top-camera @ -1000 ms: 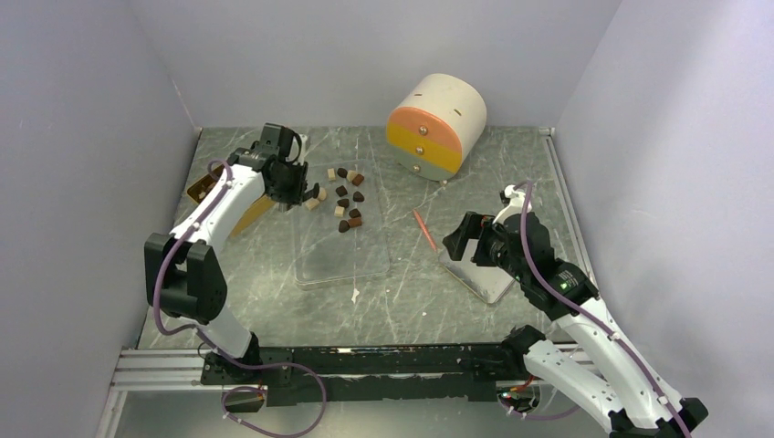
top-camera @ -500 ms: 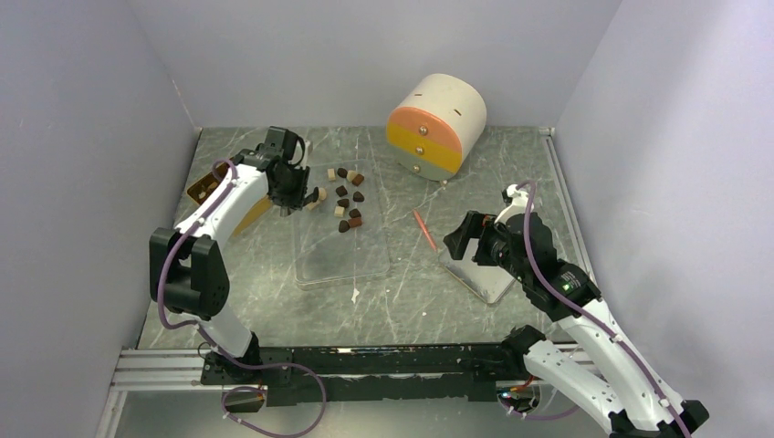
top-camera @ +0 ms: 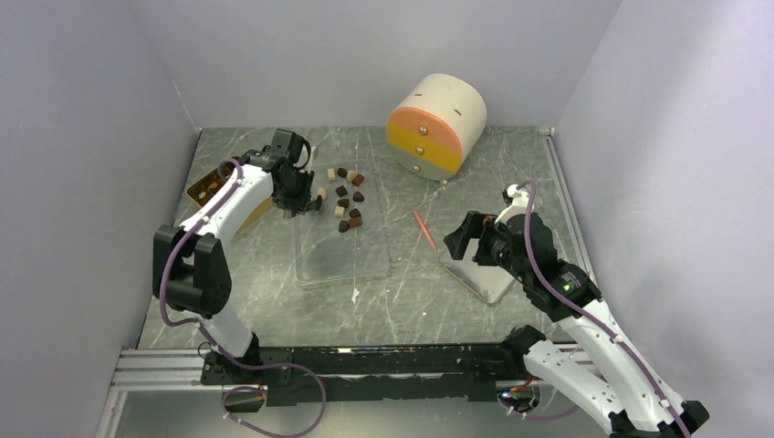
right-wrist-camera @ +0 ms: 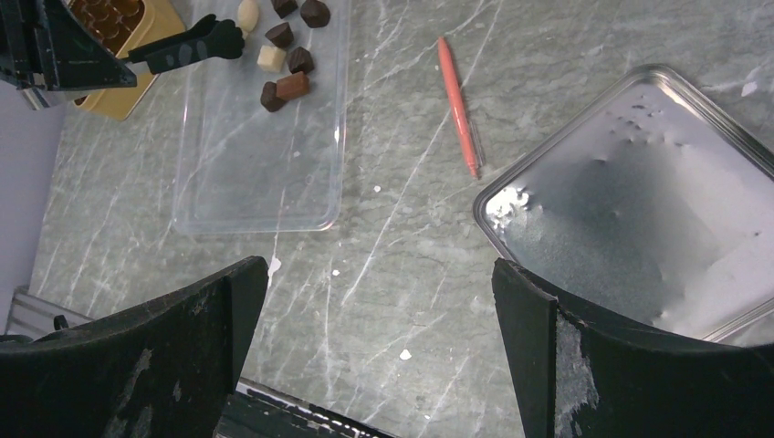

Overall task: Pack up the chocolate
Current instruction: Pick up the fake chocolate from the plate.

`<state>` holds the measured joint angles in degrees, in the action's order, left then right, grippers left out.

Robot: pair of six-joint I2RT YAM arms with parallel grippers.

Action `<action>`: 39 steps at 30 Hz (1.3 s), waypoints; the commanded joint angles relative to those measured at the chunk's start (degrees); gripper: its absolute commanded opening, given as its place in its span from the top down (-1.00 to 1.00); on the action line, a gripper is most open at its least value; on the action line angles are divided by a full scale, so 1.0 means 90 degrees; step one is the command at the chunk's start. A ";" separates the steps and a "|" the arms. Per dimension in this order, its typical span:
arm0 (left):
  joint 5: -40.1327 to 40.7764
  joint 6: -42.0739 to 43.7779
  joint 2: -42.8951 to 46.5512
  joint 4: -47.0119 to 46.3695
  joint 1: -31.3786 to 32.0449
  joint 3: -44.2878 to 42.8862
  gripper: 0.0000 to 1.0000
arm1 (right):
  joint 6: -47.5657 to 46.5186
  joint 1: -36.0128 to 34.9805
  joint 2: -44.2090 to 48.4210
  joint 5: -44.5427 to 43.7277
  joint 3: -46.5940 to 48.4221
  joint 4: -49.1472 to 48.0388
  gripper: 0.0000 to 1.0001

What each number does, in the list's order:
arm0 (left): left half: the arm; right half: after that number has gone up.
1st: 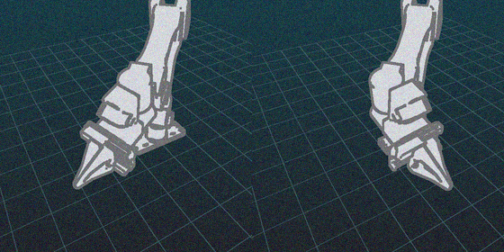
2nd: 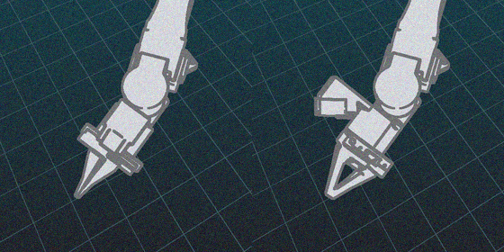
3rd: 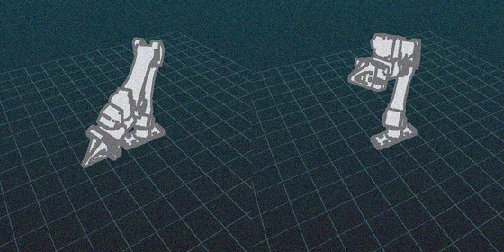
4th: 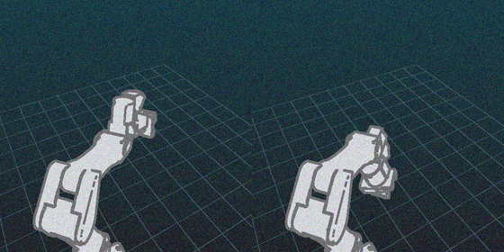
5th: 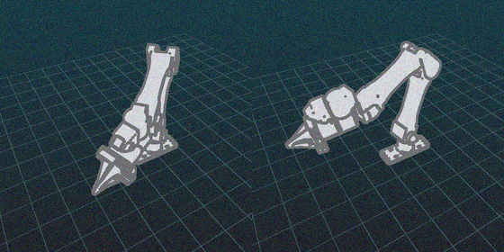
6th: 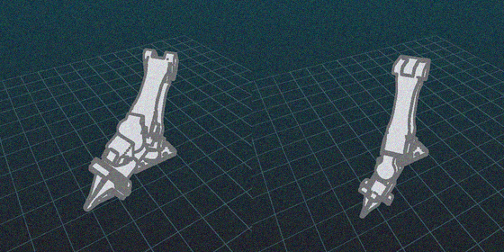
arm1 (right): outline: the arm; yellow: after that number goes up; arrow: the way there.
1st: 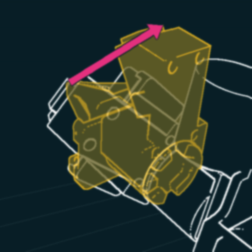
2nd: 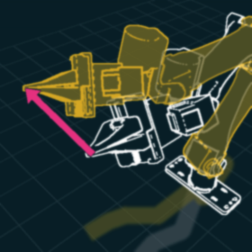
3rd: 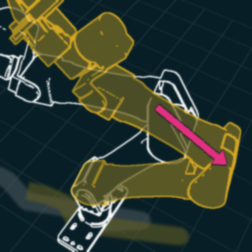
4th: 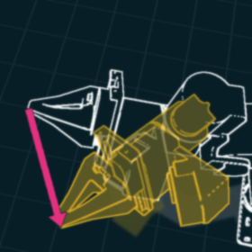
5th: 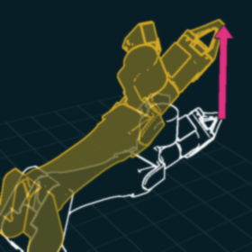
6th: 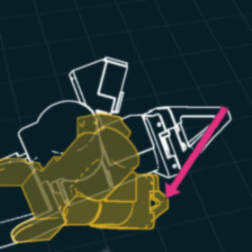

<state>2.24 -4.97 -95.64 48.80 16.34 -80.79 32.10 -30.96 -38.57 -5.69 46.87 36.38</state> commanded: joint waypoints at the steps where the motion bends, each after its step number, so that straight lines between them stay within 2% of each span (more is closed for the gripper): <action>1: 0.0041 0.0074 0.0154 -0.0088 0.0030 -0.0046 0.26 | -0.0003 -0.0017 0.0018 -0.0045 0.0157 -0.0303 -0.98; 10: 0.0165 0.0045 -0.0082 -0.0160 0.0030 0.0081 0.29 | 0.0020 -0.0017 0.0070 -0.0056 0.0124 -0.0247 -0.98; 20: 0.0198 -0.0008 0.0073 -0.0107 0.0030 0.0065 0.50 | 0.0026 -0.0017 0.0115 -0.0045 0.0056 -0.0249 -0.98; 39: 0.1163 -0.0460 0.1068 -0.0511 0.0016 0.0034 0.55 | -0.0002 -0.0017 0.0184 -0.0084 0.0065 -0.0186 -0.98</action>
<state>8.71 -7.42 -89.32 46.78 16.38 -79.81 32.12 -30.96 -37.69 -5.69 46.87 36.38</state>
